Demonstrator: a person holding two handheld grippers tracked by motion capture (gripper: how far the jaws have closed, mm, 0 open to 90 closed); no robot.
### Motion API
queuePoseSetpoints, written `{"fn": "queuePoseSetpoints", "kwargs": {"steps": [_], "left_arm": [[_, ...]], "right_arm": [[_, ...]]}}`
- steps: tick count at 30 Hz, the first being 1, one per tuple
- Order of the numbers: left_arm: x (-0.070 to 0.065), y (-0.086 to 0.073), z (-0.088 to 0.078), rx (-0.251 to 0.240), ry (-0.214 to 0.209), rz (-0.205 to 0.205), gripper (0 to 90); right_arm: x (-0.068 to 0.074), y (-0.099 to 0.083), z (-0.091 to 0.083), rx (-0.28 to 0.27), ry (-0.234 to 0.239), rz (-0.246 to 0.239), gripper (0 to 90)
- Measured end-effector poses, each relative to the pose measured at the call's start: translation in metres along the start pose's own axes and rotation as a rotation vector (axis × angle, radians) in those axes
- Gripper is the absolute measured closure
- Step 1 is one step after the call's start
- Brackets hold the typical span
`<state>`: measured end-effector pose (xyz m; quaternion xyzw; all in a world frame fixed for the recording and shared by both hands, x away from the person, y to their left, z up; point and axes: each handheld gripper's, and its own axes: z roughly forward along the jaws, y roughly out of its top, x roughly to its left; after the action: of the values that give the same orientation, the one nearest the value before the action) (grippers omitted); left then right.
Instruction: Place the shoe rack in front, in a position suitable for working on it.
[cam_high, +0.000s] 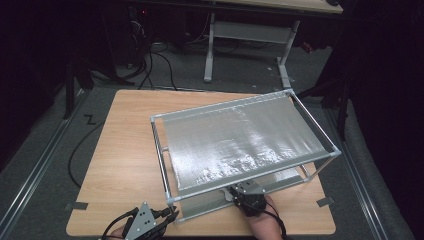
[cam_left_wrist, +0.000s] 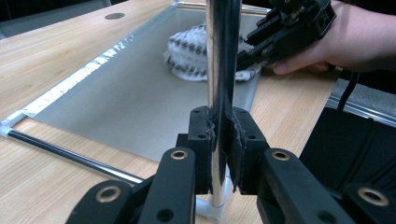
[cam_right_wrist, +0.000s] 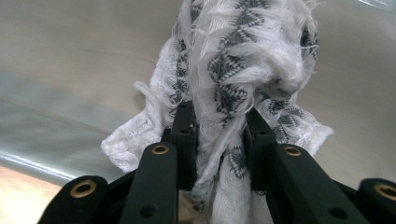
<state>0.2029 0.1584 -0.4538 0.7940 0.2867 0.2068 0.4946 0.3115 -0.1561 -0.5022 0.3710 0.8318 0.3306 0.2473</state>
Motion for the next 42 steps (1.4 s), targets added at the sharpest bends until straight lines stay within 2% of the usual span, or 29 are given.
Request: {"fn": "queuePoseSetpoints", "kwargs": {"steps": [3,4,6,7,14,15,17,19,20,23,24,25,27,29,33,35,37,40,41,42], "left_arm": [[0.000,0.003,0.001,0.015,-0.016,-0.013,80.1],[-0.001,0.003,0.002,0.016,-0.017,-0.010,80.0],[-0.002,0.004,0.003,0.014,-0.020,-0.007,80.0],[-0.003,0.004,0.004,0.012,-0.024,-0.008,80.0],[-0.003,0.004,0.006,0.010,-0.034,0.003,79.8],[-0.003,0.004,0.006,0.010,-0.034,0.003,79.8],[-0.003,0.004,0.007,0.008,-0.035,0.004,79.7],[-0.003,0.005,0.008,0.007,-0.038,0.004,79.8],[-0.003,0.005,0.008,0.008,-0.039,0.003,79.8],[-0.003,0.006,0.009,0.012,-0.039,0.001,79.7],[-0.003,0.006,0.009,0.012,-0.037,0.002,79.7],[-0.004,0.006,0.009,0.012,-0.035,0.001,79.7],[-0.004,0.006,0.009,0.014,-0.033,0.005,79.7],[-0.004,0.006,0.009,0.012,-0.033,0.004,79.7],[-0.004,0.006,0.010,0.010,-0.032,0.003,79.7],[-0.004,0.006,0.009,0.011,-0.030,0.004,79.6],[-0.004,0.006,0.009,0.011,-0.030,0.001,79.6],[-0.004,0.005,0.010,0.009,-0.031,-0.002,79.6],[-0.004,0.005,0.010,0.008,-0.032,-0.002,79.7],[-0.004,0.005,0.010,0.008,-0.032,0.000,79.7]], "right_arm": [[0.010,0.004,0.001,-0.002,0.025,-0.013,70.9],[0.013,0.005,0.002,-0.002,0.025,-0.042,70.4],[0.016,0.007,0.003,0.002,0.029,-0.052,70.2],[0.019,0.008,0.003,-0.004,0.043,-0.040,70.1],[0.034,0.012,0.004,-0.010,0.073,-0.053,69.7],[0.035,0.013,0.004,-0.004,0.071,-0.086,69.4],[0.041,0.014,0.003,0.003,0.084,-0.072,69.0],[0.047,0.016,0.003,-0.014,0.105,-0.096,68.7],[0.051,0.016,0.003,-0.016,0.118,-0.090,68.3],[0.059,0.019,0.004,-0.035,0.128,-0.123,67.1],[0.063,0.020,0.005,-0.041,0.143,-0.120,66.8],[0.065,0.021,0.005,-0.052,0.149,-0.137,66.6],[0.073,0.022,0.004,-0.038,0.177,-0.122,66.2],[0.081,0.024,0.003,-0.061,0.206,-0.151,65.5],[0.099,0.025,0.000,-0.046,0.275,-0.129,64.4],[0.106,0.027,0.001,-0.061,0.303,-0.138,64.4],[0.111,0.028,0.001,-0.060,0.316,-0.138,66.3],[0.111,0.029,0.003,-0.081,0.335,-0.169,71.7],[0.111,0.029,0.003,-0.089,0.327,-0.188,74.4],[0.112,0.028,0.002,-0.084,0.324,-0.183,76.0]]}}
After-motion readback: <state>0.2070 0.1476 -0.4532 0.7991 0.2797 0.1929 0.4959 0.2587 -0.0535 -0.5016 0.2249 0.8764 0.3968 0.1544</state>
